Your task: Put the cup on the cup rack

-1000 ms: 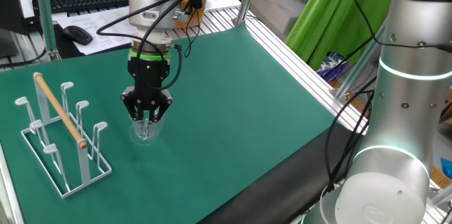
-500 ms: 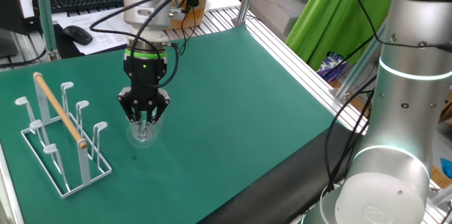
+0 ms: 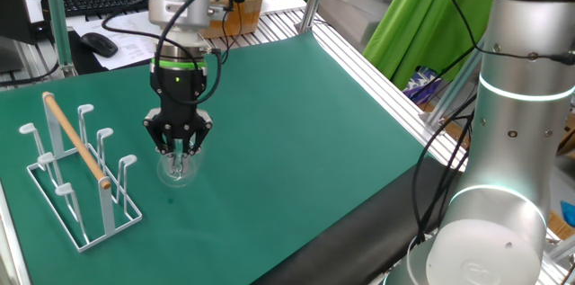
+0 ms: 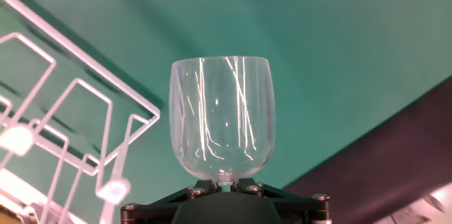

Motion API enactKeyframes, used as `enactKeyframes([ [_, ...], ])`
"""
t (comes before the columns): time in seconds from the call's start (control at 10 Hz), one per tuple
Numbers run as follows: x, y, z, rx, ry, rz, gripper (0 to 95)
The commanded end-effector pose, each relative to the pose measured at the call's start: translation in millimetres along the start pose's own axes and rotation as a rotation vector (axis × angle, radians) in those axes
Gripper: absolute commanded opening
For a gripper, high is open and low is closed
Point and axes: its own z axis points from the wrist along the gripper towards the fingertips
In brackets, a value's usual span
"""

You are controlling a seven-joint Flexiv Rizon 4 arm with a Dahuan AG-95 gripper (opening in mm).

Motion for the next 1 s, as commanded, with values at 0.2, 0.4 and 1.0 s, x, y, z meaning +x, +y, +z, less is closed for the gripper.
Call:
enactKeyframes([
  [0.2,17.8,2.1,-1.4,0.026,0.047,0.007,0.0],
  [0.4,29.0,2.5,-0.8,0.016,0.068,0.014,0.0],
  [1.0,45.2,2.4,0.6,0.022,0.089,0.008,0.0],
])
